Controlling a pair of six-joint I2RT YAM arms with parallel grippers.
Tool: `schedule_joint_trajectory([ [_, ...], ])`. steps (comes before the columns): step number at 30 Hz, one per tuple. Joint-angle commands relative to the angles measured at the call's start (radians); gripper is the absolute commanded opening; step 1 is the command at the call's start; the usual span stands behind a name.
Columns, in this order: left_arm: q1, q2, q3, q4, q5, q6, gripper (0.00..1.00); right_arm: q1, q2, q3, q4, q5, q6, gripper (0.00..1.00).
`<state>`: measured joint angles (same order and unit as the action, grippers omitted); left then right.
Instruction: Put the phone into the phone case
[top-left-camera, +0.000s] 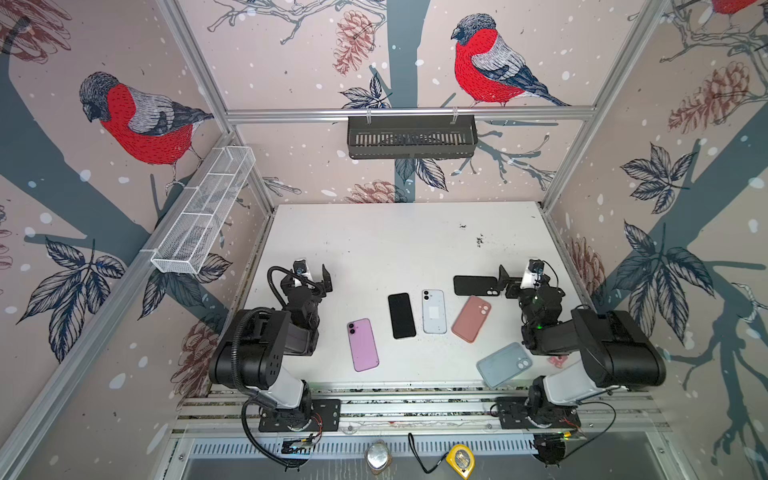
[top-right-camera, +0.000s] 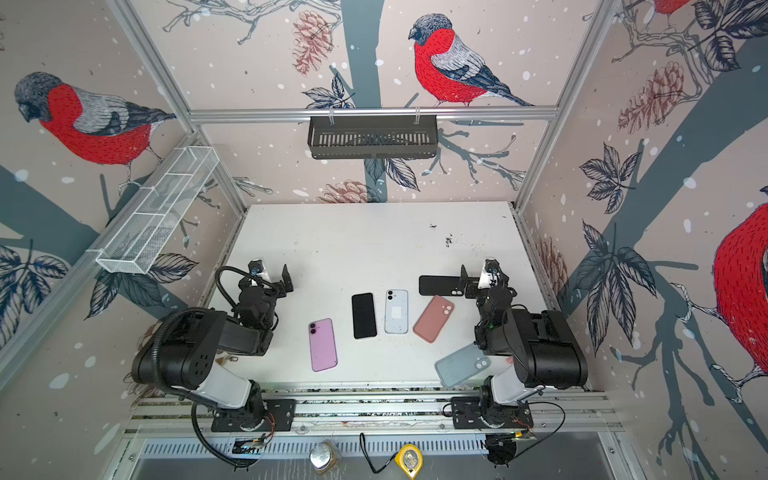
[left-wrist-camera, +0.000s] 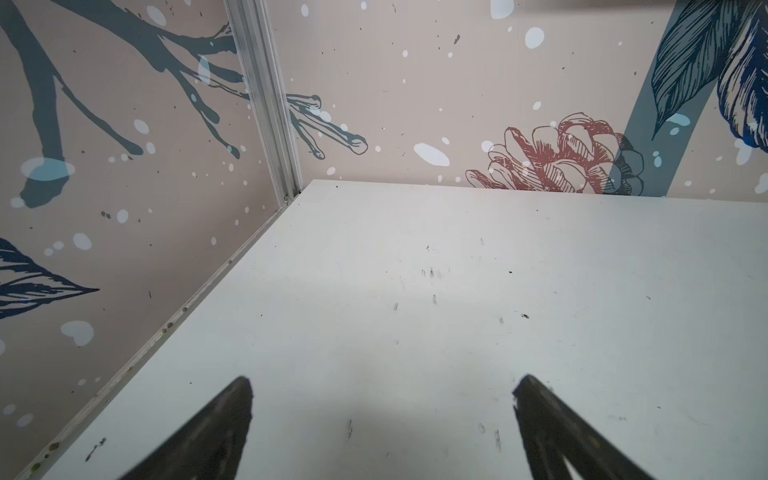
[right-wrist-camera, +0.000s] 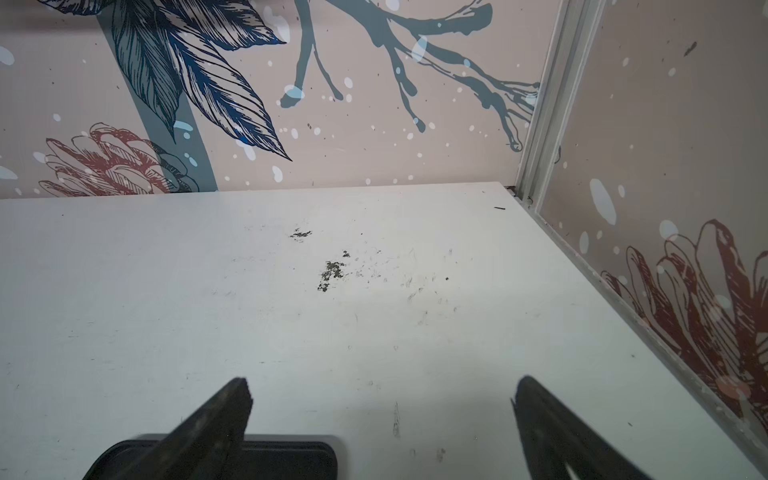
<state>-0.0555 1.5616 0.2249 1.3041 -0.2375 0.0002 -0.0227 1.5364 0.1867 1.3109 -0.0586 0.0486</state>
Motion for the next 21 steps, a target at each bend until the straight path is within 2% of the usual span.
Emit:
schedule_joint_trajectory([
  [1,0.000,-0.001,0.000,0.025,0.006,-0.003,0.98,0.000,-0.005,-0.003,0.037,-0.004,-0.003,1.00],
  [21,0.016,-0.003,0.001,0.018,0.039,-0.011,0.98,-0.004,-0.005,0.002,0.029,-0.008,-0.007,0.99],
])
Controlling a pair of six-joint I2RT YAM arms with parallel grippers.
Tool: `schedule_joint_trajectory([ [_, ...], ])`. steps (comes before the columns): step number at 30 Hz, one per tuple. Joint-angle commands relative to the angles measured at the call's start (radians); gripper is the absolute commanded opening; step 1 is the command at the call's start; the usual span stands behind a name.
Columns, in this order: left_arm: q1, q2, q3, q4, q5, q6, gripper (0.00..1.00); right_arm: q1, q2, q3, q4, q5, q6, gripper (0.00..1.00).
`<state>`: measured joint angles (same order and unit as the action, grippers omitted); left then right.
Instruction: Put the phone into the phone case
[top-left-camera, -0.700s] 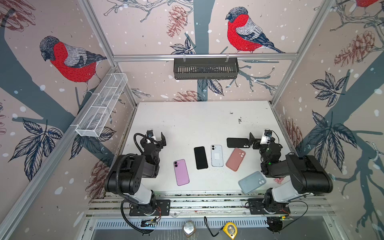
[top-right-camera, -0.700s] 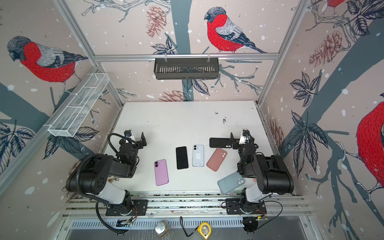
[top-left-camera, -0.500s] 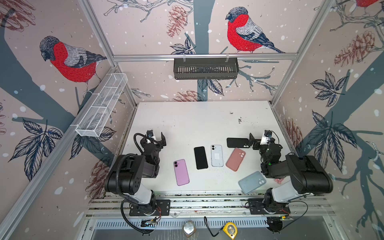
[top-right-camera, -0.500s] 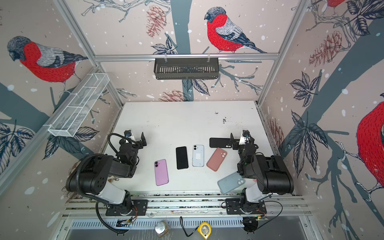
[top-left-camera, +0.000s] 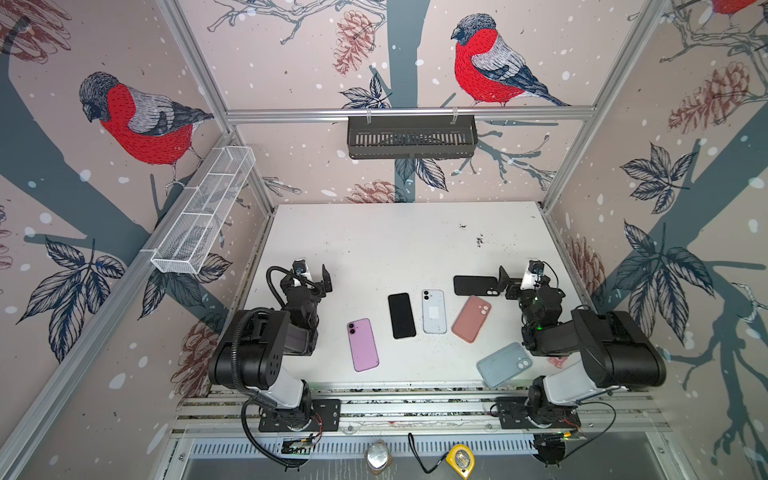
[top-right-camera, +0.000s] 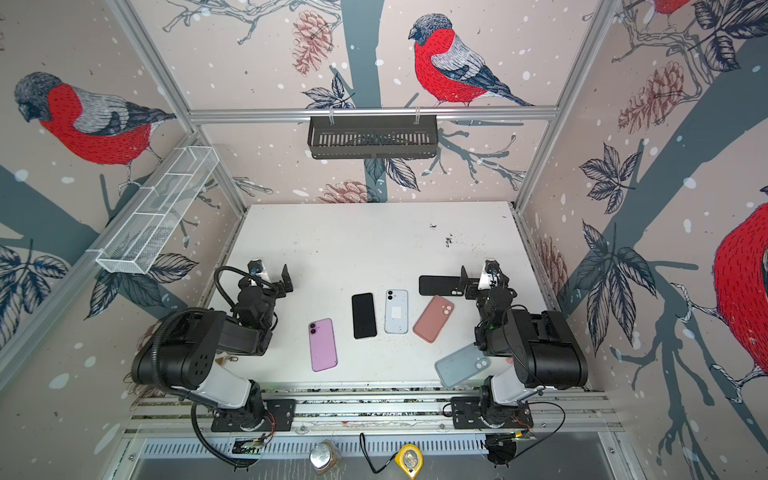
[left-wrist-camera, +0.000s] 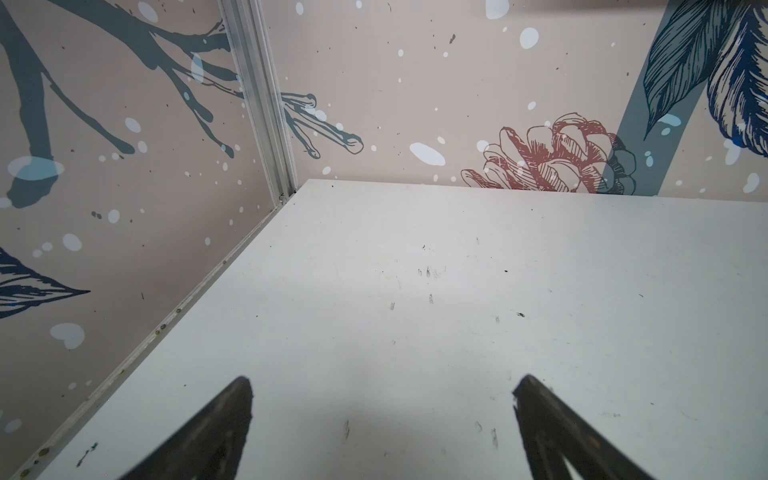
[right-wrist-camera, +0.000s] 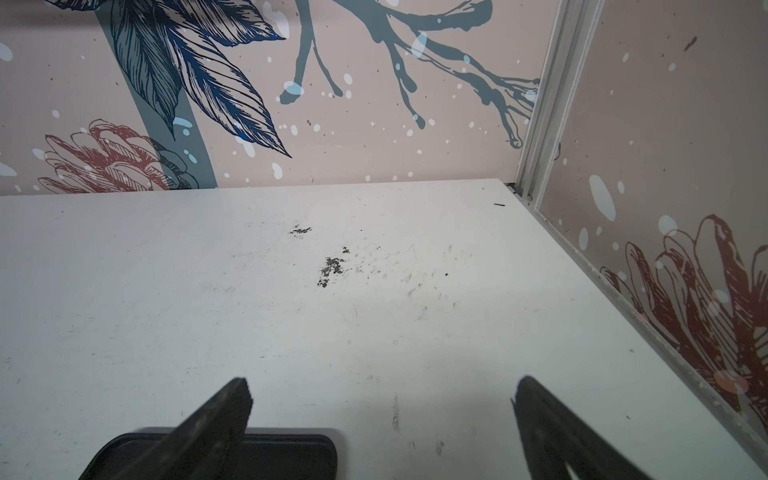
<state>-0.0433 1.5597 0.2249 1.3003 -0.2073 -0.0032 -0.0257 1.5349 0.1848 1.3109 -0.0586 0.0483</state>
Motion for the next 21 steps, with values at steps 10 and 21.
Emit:
schedule_joint_trajectory([
  [10,0.003,0.000,0.005,0.018,0.009,-0.008,0.98,0.000,-0.002,0.004,0.029,-0.006,-0.007,0.99],
  [21,0.003,0.000,0.005,0.020,0.011,-0.007,0.98,0.003,-0.004,-0.005,0.046,0.158,0.065,0.99],
])
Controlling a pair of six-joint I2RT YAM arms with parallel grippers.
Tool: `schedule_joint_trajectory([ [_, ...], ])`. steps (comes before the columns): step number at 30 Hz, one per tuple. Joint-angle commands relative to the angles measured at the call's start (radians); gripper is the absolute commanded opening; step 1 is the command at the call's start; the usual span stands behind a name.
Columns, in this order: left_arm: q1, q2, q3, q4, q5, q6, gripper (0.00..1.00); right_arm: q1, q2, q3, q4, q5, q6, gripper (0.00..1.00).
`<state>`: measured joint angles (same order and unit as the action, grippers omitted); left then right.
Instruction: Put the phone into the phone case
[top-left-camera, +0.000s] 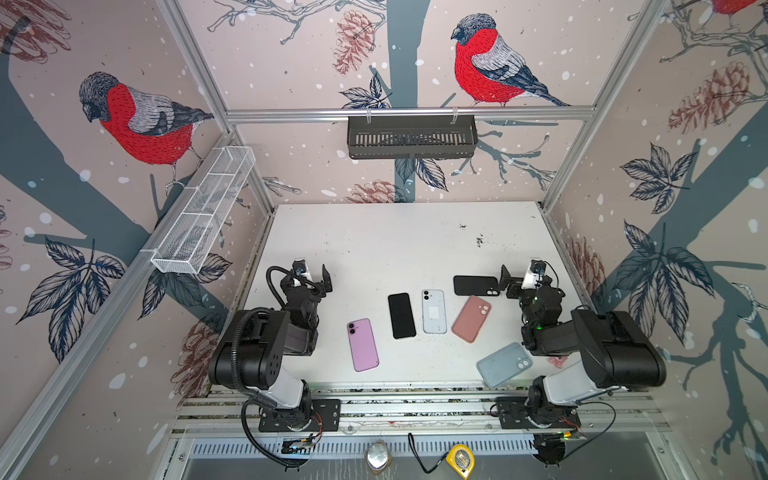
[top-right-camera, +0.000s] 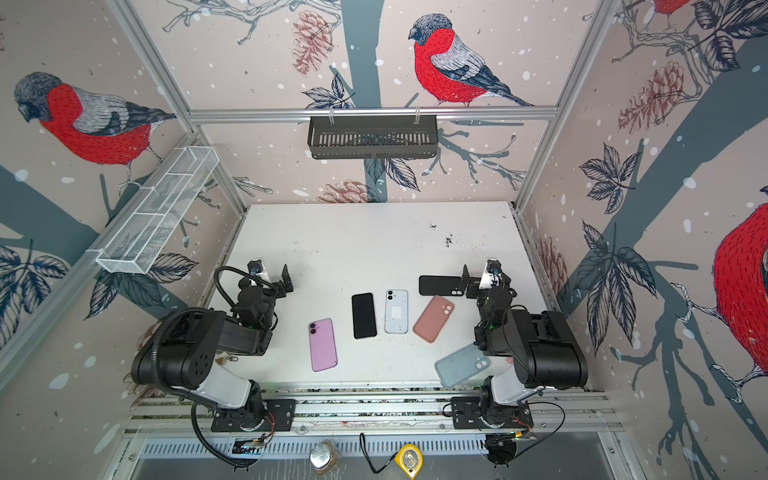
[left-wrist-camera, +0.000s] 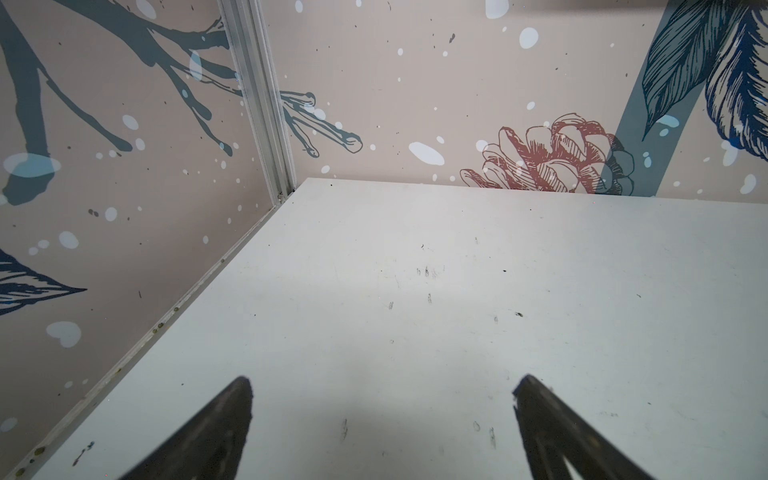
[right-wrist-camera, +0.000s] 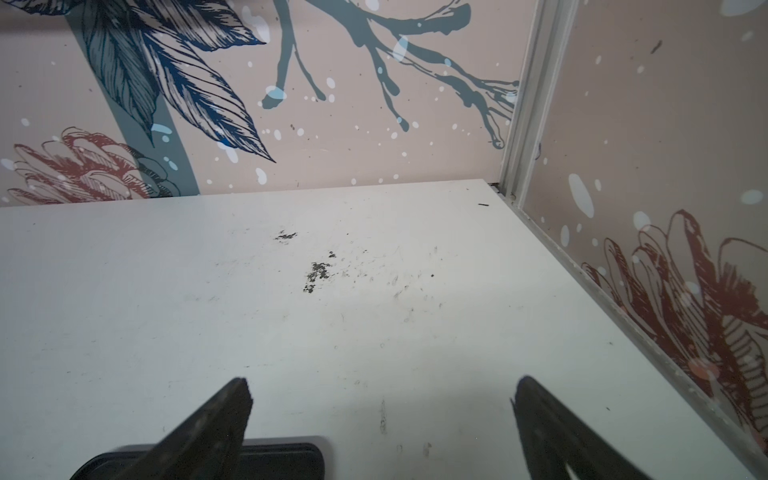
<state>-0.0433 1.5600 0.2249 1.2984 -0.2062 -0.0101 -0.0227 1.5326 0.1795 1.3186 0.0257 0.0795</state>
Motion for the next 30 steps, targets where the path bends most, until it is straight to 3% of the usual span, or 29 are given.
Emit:
schedule_joint_trajectory([
  [1,0.003,-0.001,0.005,0.021,0.010,-0.001,0.98,0.000,-0.003,0.003,0.031,0.073,0.028,1.00],
  [5,0.003,-0.002,0.003,0.022,0.007,-0.001,0.98,-0.001,-0.001,0.010,0.021,0.062,0.022,0.99],
  [8,0.002,-0.013,0.001,0.024,0.015,0.002,0.98,0.041,-0.021,0.025,-0.017,0.129,-0.015,0.99],
  [10,-0.020,-0.079,0.027,-0.074,-0.001,0.021,0.98,0.106,-0.088,0.043,-0.100,0.227,-0.065,0.99],
  [12,-0.074,-0.146,0.109,-0.247,-0.121,0.049,0.98,0.161,-0.170,0.121,-0.272,0.307,-0.092,0.99],
  [14,-0.124,-0.189,0.189,-0.377,-0.210,0.054,0.98,0.168,-0.222,0.250,-0.507,0.382,0.096,0.99],
  [16,-0.146,-0.248,0.270,-0.508,-0.161,0.002,0.98,0.135,-0.225,0.382,-0.731,0.308,0.267,0.99],
  [18,-0.152,-0.286,0.387,-0.671,0.022,-0.036,0.98,0.088,-0.181,0.501,-0.912,0.163,0.405,0.99],
  [20,-0.163,-0.299,0.490,-0.824,0.143,-0.042,0.98,0.036,-0.129,0.615,-1.055,-0.082,0.429,0.99],
  [21,-0.176,-0.302,0.529,-0.877,0.166,-0.050,0.98,0.028,-0.099,0.675,-1.147,-0.148,0.427,0.99],
  [24,-0.201,-0.320,0.570,-0.982,0.183,-0.035,0.98,0.074,-0.067,0.758,-1.329,-0.126,0.429,1.00],
  [30,-0.221,-0.376,0.580,-0.999,0.173,0.012,0.97,0.213,-0.036,0.832,-1.558,-0.059,0.444,0.96],
])
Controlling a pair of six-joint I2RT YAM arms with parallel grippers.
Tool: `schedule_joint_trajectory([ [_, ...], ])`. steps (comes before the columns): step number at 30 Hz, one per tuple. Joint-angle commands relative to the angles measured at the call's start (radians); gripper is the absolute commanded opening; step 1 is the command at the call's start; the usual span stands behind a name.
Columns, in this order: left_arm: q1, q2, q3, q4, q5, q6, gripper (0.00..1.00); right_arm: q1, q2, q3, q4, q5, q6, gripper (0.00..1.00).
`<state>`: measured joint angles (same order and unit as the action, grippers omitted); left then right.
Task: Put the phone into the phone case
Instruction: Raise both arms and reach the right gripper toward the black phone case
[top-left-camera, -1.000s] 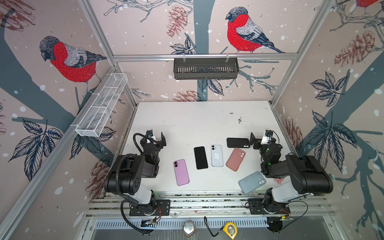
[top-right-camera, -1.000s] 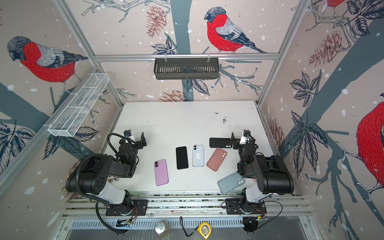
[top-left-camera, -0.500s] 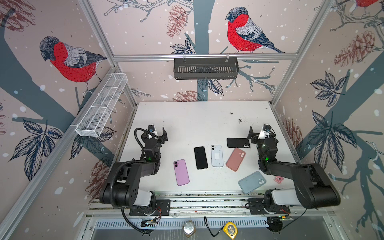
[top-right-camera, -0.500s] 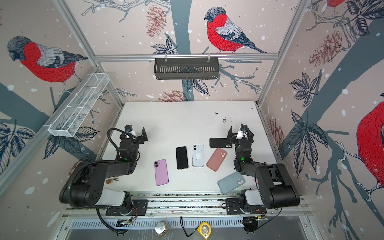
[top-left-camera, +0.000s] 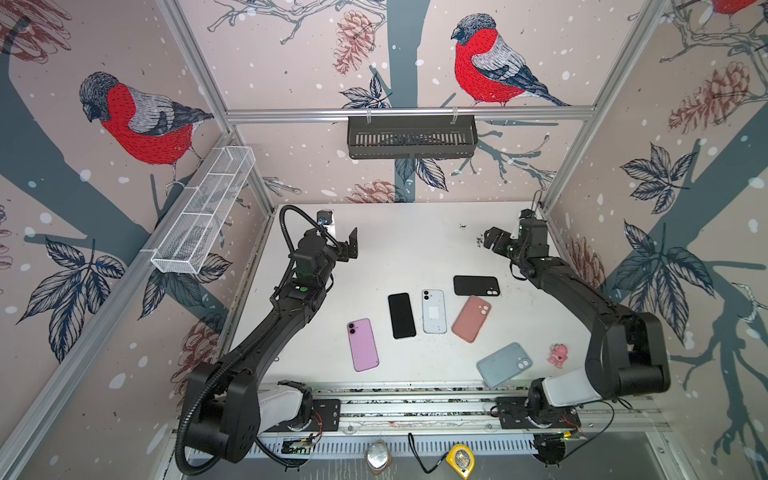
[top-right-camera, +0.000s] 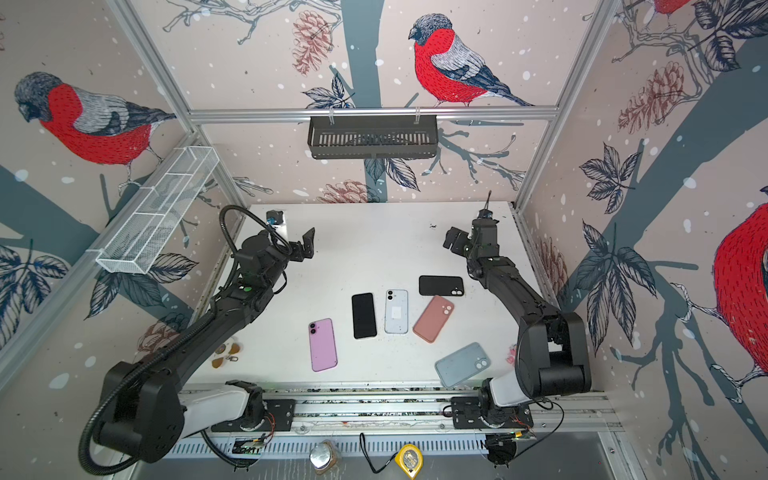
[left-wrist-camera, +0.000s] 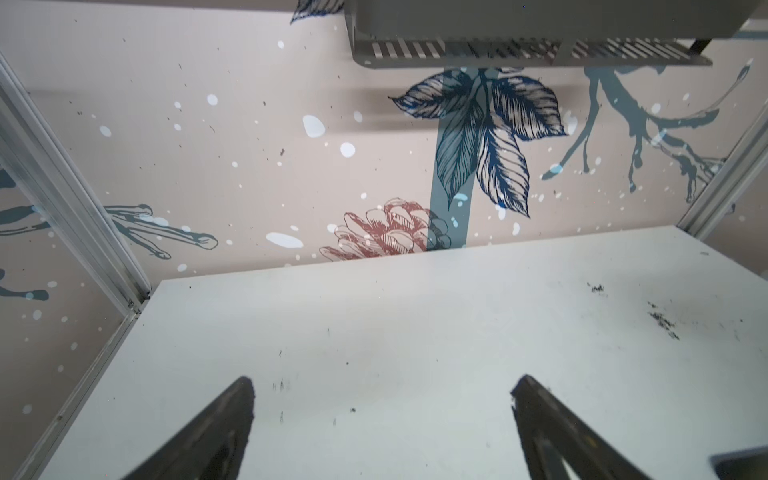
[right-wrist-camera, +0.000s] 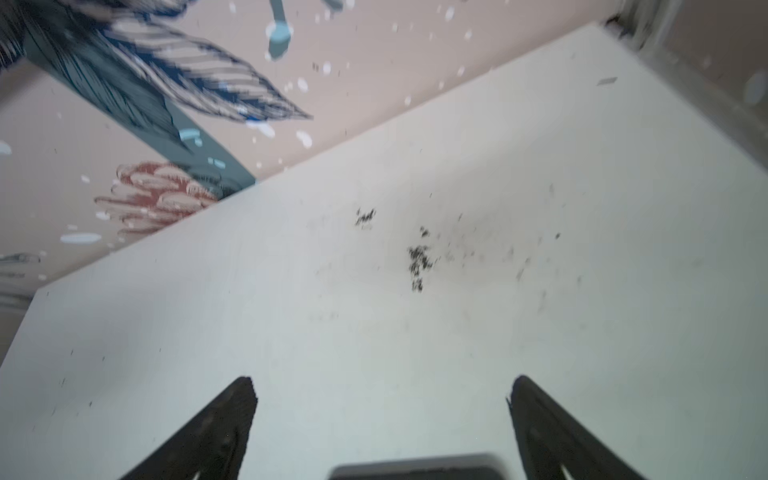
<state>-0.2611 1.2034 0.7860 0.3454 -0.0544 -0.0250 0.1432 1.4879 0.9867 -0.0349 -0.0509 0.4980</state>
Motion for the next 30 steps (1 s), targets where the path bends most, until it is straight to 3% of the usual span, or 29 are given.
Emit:
schedule_joint_trajectory([
  [1,-0.003,-0.020,0.026,-0.058,0.007,0.025,0.97,0.061,0.010,0.026,-0.222,0.033,0.032,0.96],
  [3,-0.003,-0.018,0.053,-0.102,-0.006,0.029,0.97,0.069,0.018,0.024,-0.264,0.060,0.066,0.91],
  [6,-0.003,-0.027,0.070,-0.139,-0.033,0.025,0.97,0.036,0.042,0.024,-0.327,0.051,0.129,0.65],
  [8,-0.003,-0.044,0.064,-0.142,-0.031,0.024,0.97,0.012,0.061,0.029,-0.378,0.055,0.172,0.58],
  [14,-0.003,-0.080,0.045,-0.117,-0.013,0.017,0.97,-0.005,0.095,0.043,-0.484,0.125,0.217,0.54],
  [18,-0.003,-0.081,0.049,-0.123,-0.007,0.011,0.97,-0.009,0.105,0.020,-0.506,0.160,0.246,0.37],
  [30,-0.003,-0.079,0.048,-0.125,-0.001,0.008,0.97,-0.006,0.191,-0.040,-0.450,0.126,0.275,0.31],
])
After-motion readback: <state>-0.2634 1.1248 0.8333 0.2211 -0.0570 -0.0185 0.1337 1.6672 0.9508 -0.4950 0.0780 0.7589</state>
